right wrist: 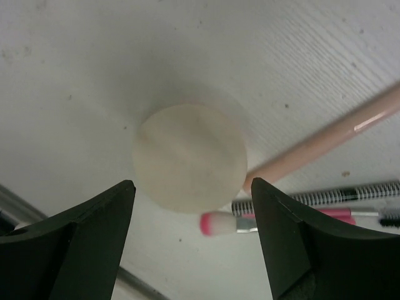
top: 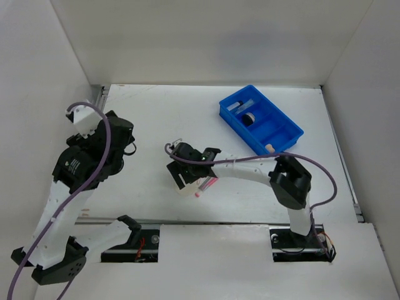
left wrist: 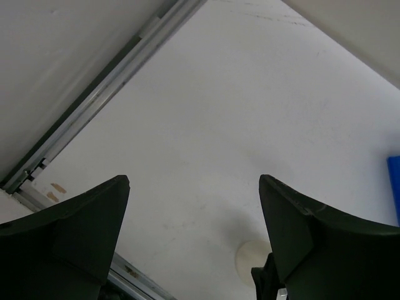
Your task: Organize the makeup
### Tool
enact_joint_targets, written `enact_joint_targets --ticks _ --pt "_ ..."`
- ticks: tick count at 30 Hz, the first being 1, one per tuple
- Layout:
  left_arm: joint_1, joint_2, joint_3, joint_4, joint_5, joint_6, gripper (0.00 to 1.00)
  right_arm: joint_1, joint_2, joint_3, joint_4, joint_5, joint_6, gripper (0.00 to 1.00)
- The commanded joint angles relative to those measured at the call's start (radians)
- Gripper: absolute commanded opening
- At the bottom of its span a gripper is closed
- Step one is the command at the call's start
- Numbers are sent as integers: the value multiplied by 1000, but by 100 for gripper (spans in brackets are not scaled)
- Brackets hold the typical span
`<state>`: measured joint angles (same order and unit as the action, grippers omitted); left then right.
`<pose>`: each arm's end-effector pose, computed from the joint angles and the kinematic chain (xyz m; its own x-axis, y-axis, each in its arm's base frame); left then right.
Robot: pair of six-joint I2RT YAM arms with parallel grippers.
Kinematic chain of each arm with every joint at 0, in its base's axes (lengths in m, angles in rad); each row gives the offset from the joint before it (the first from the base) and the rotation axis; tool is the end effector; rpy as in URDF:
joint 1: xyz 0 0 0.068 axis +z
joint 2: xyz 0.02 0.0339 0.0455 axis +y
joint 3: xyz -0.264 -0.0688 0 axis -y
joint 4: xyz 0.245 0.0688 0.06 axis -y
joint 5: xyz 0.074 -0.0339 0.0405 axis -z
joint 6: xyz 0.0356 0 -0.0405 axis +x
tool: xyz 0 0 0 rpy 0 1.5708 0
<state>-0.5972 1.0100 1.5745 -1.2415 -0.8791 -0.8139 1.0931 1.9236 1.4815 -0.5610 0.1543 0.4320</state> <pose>0.1228 -0.0504 0.4582 -0.2556 -0.3869 -0.8860 -0.4712 0.8501 -0.2353 0.1966 0.3678 0.2186 -0.7035 -0.4590 -0.5425 -0.6001 0.7927 0.1074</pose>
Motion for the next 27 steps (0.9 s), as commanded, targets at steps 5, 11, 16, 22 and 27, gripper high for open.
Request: enact_joint_targets --ticks 5,11,16,22,27 --pt "8 -44 12 -50 -58 -24 82 -10 139 135 46 22 -114 80" --pt "8 -53 2 -50 -58 -14 82 -53 160 103 76 -11 -114 77" --pt "8 -53 -7 -41 -58 -5 82 -62 169 36 114 -128 -114 62" --pt "8 -53 -16 -41 -49 -5 82 -62 128 43 89 -60 -96 17" --pt "8 -53 -25 -22 -40 4 82 -76 -44 167 21 63 -87 10"
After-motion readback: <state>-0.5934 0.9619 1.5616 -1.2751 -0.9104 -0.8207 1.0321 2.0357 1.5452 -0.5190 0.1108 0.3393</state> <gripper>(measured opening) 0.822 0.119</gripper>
